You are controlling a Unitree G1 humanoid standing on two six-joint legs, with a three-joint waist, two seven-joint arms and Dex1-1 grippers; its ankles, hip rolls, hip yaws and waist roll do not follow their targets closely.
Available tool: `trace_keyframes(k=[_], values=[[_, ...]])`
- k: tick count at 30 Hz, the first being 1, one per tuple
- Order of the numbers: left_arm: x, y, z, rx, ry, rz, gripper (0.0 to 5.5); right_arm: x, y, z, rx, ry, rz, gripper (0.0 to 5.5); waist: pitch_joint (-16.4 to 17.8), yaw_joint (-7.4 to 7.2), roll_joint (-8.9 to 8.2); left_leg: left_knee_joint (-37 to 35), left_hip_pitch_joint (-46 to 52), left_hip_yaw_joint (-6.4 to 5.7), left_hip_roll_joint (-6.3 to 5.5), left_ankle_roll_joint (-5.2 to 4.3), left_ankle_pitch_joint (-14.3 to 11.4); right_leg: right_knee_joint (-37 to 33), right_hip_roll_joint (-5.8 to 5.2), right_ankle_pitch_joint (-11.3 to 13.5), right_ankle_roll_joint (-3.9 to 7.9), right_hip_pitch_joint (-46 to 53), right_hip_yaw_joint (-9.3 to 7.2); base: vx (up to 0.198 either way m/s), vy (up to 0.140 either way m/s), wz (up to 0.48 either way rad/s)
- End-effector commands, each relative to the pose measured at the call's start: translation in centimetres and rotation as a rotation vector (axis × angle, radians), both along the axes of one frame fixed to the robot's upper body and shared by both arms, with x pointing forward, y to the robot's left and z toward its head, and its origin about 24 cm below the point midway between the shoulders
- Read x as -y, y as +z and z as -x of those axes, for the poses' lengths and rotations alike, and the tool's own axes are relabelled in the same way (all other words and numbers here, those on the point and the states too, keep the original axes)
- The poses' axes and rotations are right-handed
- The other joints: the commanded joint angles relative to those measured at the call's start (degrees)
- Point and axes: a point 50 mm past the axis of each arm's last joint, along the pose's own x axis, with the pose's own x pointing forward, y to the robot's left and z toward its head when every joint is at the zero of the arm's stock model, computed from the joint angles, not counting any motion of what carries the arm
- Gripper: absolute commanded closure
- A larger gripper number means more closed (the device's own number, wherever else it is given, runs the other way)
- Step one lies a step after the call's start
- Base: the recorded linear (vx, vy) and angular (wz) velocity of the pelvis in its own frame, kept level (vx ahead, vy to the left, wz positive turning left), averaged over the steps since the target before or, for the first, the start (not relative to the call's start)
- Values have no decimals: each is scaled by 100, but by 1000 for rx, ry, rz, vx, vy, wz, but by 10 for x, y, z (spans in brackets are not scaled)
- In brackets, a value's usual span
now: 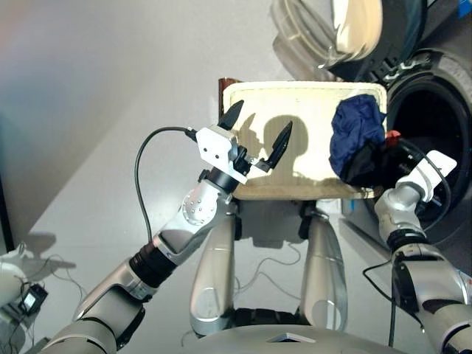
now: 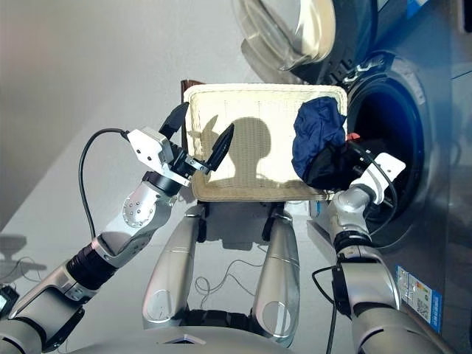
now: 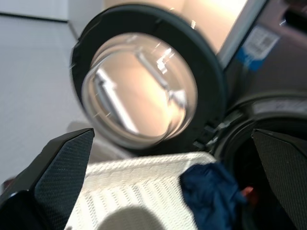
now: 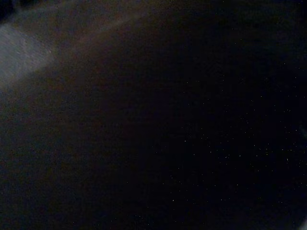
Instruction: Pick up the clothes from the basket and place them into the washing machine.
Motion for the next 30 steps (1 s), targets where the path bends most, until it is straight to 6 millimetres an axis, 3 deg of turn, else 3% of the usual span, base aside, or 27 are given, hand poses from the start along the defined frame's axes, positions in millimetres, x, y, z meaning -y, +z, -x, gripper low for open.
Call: trace_keyframes(k=[1, 9, 16, 21, 26, 30], values=[[-5, 26, 20, 144, -29, 75, 0, 66, 63, 30, 110, -175, 134, 550, -147, -59, 125, 432, -259, 89, -66, 16, -273, 340, 82, -88, 394, -101, 147, 0, 0, 0], [-7, 29, 23, 160, -33, 57, 0, 112, 121, 62, 164, -315, 186, 550, -97, -54, 167, 824, -730, 83, -39, -29, -411, 760, 33, -257, 379, -601, 214, 0, 0, 0], [-11, 32, 23, 171, -22, 51, 0, 135, 152, 89, 257, -410, 146, 550, -92, -66, 228, 1160, -1119, 108, -26, -46, -519, 1108, 13, -366, 341, -1014, 292, 0, 0, 0], [-15, 36, 23, 178, -1, 61, 0, 142, 169, 103, 371, -466, 120, 550, -91, -132, 209, 1372, -1348, 136, 2, -48, -590, 1258, 6, -410, 328, -1236, 341, 0, 0, 0], [-22, 40, 23, 179, 29, 85, 0, 150, 185, 124, 622, -584, 13, 550, -125, -185, 184, 1431, -1433, 160, 13, -57, -653, 1294, -1, -444, 329, -1319, 361, 0, 0, 0], [-26, 42, 23, 182, 40, 99, 0, 151, 180, 125, 634, -596, -35, 550, -156, -201, 169, 1459, -1454, 175, 8, -45, -684, 1313, 12, -458, 311, -1348, 375, 0, 0, 0]])
